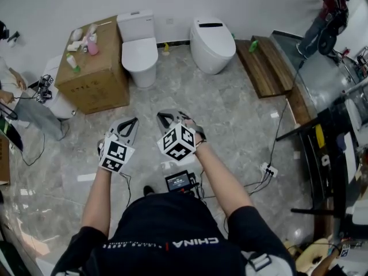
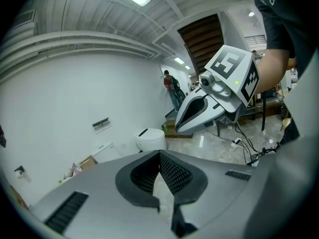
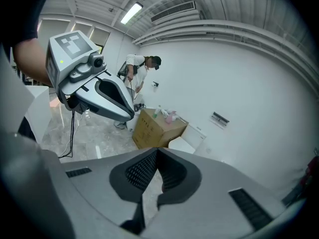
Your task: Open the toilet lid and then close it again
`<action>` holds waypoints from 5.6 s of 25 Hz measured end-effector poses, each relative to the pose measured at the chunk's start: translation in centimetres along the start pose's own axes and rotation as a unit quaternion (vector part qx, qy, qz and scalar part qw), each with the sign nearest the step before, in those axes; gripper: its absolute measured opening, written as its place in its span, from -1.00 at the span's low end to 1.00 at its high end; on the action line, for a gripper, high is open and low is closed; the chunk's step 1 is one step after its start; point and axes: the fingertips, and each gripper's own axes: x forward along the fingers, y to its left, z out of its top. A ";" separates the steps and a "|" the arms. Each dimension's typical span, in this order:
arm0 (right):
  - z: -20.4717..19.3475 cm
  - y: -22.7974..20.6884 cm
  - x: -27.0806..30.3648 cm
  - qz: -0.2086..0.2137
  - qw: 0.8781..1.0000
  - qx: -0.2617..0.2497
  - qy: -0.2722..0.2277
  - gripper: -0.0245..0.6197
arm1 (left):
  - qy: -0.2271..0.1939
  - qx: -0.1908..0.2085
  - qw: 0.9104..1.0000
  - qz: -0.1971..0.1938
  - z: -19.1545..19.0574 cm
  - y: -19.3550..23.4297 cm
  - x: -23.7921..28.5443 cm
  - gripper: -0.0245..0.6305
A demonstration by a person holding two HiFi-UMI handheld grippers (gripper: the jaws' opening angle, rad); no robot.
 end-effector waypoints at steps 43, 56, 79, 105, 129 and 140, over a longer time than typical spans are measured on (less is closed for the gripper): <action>3.3 -17.8 30.4 -0.014 0.994 0.071 0.088 -0.88 | 0.027 -0.029 0.997 -0.065 -10.0 29.8 20.6 -0.90; 3.9 -23.8 40.2 0.024 0.994 0.069 0.086 -0.88 | 0.033 -0.048 0.996 -0.060 -10.9 37.1 28.8 -0.90; 2.7 -43.0 57.4 0.150 0.984 0.081 0.052 -0.88 | 0.101 -0.116 0.988 0.025 -6.6 49.8 49.0 -0.90; 9.7 -43.6 60.5 0.063 0.993 0.089 0.054 -0.88 | 0.068 -0.058 0.995 -0.053 -8.6 55.7 48.2 -0.90; 0.8 -39.3 64.9 0.167 0.981 0.012 0.102 -0.88 | 0.112 -0.070 0.983 -0.125 -14.3 51.8 53.7 -0.89; -11.7 -31.8 72.7 0.232 0.963 0.024 0.133 -0.87 | 0.179 -0.043 0.971 -0.150 -28.3 44.5 62.1 -0.89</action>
